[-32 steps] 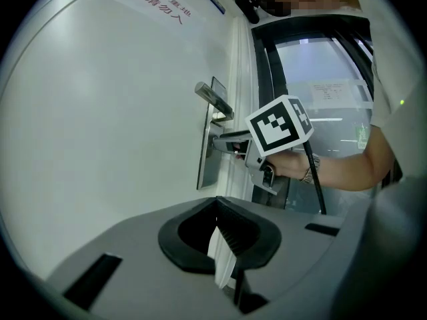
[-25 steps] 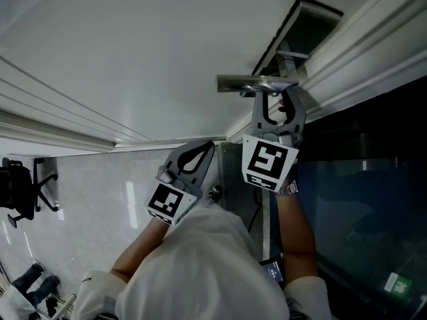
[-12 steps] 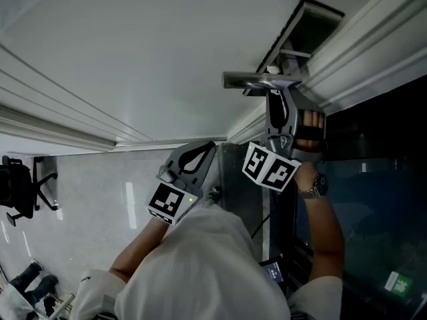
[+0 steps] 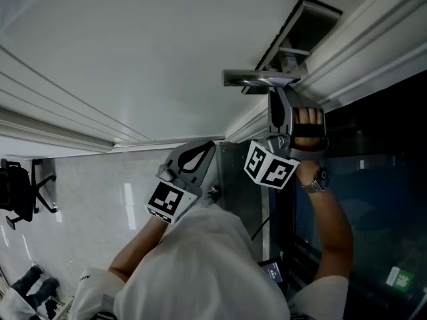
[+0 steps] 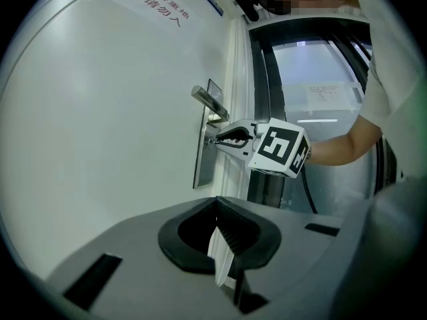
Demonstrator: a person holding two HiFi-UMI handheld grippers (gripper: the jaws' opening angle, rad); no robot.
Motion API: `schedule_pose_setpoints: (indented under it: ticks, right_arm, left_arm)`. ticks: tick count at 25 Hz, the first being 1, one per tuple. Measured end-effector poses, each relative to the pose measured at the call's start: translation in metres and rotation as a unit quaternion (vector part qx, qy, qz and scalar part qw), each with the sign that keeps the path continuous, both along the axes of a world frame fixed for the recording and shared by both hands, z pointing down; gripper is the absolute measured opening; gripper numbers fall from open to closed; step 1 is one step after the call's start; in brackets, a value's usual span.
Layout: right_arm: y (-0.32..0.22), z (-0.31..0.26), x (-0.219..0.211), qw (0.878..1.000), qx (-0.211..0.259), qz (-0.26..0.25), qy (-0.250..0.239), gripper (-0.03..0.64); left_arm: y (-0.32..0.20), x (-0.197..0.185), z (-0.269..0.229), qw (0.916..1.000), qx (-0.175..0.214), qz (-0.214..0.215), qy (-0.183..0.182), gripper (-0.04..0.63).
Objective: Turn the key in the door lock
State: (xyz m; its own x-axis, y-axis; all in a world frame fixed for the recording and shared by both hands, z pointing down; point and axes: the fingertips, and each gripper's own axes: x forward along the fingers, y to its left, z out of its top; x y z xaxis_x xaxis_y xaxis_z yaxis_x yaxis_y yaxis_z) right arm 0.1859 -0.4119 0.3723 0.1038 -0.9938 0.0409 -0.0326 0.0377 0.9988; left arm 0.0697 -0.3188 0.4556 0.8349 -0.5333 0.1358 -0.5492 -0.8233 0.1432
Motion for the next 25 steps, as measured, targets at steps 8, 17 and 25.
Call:
schedule_pose_setpoints:
  ticks: [8, 17, 25]
  right_arm:
    - [0.000, -0.006, 0.002, 0.972, 0.000, 0.043, -0.231, 0.068]
    - [0.002, -0.004, 0.007, 0.940, 0.013, 0.063, -0.334, 0.083]
    - [0.020, 0.001, 0.001, 0.863, 0.061, 0.075, -0.496, 0.081]
  left_arm:
    - [-0.002, 0.000, -0.001, 1.0000, -0.001, 0.006, 0.006, 0.006]
    - [-0.008, -0.004, -0.004, 0.9998, 0.003, 0.011, 0.014, 0.006]
    - [-0.028, -0.036, 0.007, 0.9997, -0.006, -0.014, 0.017, 0.006]
